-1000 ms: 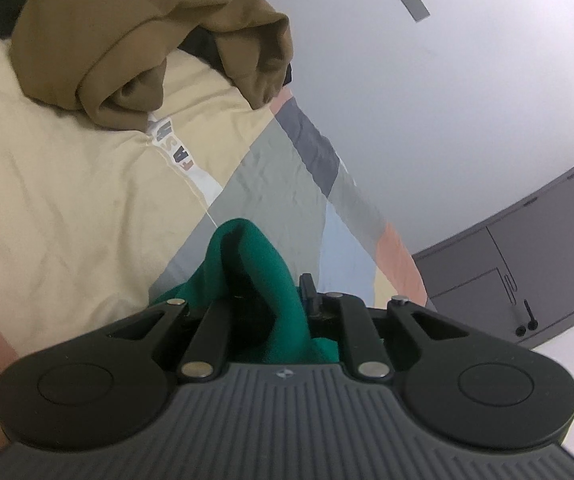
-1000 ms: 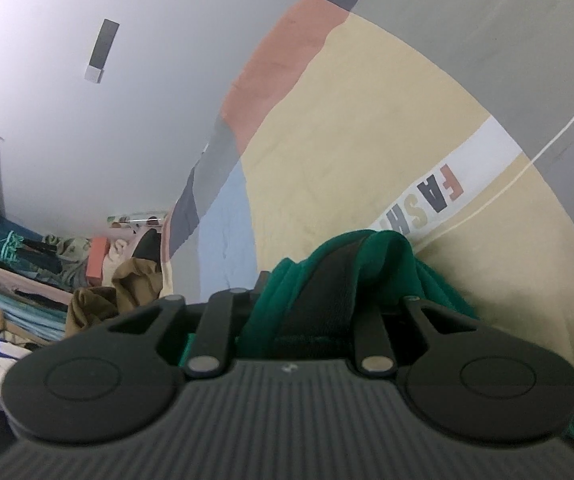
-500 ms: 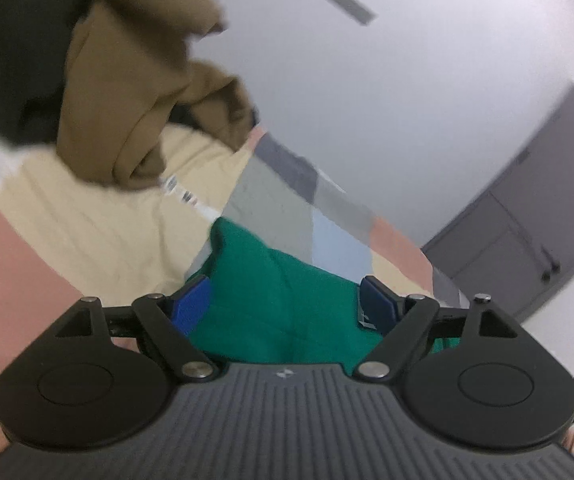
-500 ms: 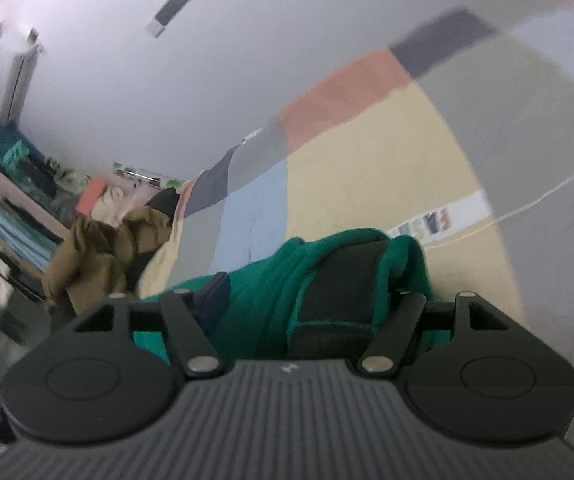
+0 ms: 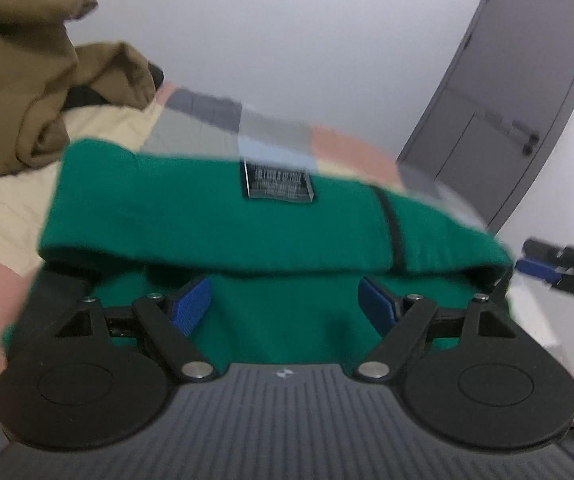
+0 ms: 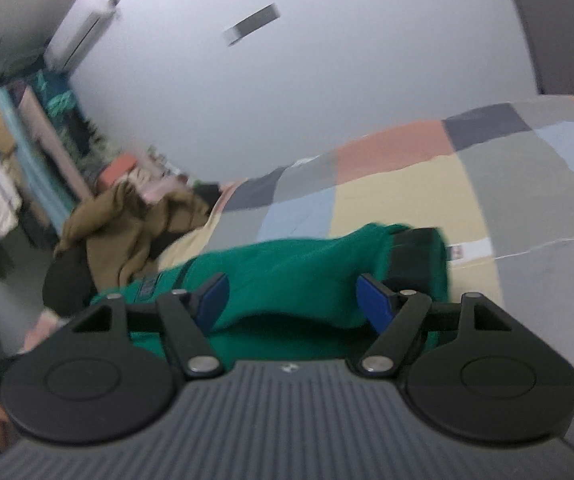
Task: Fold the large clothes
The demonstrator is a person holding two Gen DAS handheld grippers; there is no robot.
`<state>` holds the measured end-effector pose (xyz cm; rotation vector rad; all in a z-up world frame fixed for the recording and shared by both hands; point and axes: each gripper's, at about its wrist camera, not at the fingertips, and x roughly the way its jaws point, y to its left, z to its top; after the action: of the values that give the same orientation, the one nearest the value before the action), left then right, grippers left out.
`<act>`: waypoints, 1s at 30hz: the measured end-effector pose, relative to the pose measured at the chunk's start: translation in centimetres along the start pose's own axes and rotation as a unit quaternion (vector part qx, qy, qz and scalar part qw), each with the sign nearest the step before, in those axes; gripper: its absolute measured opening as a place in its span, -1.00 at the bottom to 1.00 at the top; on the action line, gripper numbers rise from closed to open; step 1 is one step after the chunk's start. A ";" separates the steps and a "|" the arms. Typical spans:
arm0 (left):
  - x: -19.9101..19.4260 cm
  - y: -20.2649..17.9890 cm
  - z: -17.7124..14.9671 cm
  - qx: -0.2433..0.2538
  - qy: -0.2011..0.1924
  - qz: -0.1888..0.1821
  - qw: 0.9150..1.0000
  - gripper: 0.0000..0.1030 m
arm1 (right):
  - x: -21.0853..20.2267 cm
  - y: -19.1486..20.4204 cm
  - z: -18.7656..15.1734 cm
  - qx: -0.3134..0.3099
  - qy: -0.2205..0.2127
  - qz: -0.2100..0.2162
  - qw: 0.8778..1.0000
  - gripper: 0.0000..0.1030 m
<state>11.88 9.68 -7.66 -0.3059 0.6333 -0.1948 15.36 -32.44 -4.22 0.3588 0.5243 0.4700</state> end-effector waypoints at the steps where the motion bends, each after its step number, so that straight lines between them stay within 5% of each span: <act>1: 0.7 -0.2 -0.3 0.006 0.010 0.008 1.000 0.62 | 0.7 0.6 -0.2 -0.005 0.011 0.006 1.000 0.41; 6: 2.7 -0.5 -1.5 0.020 0.031 0.032 0.999 0.62 | 3.2 3.1 -1.9 -0.051 0.071 0.021 0.996 0.17; 12: 3.5 -0.4 -1.9 0.020 0.044 0.044 0.998 0.64 | 6.7 4.9 -4.3 -0.132 0.141 -0.019 0.981 -0.06; 25: 2.9 0.2 -0.4 0.006 0.004 0.043 0.999 0.64 | 11.4 5.1 -1.4 -0.116 0.095 -0.066 0.986 -0.08; 30: 2.6 2.2 0.5 -0.023 -0.010 0.044 0.999 0.64 | 16.0 5.0 0.8 -0.119 0.120 -0.105 0.980 -0.08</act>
<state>14.46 11.11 -9.44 -0.3232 0.6301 -0.0935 26.40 -20.27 -7.67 0.0138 0.7244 0.3688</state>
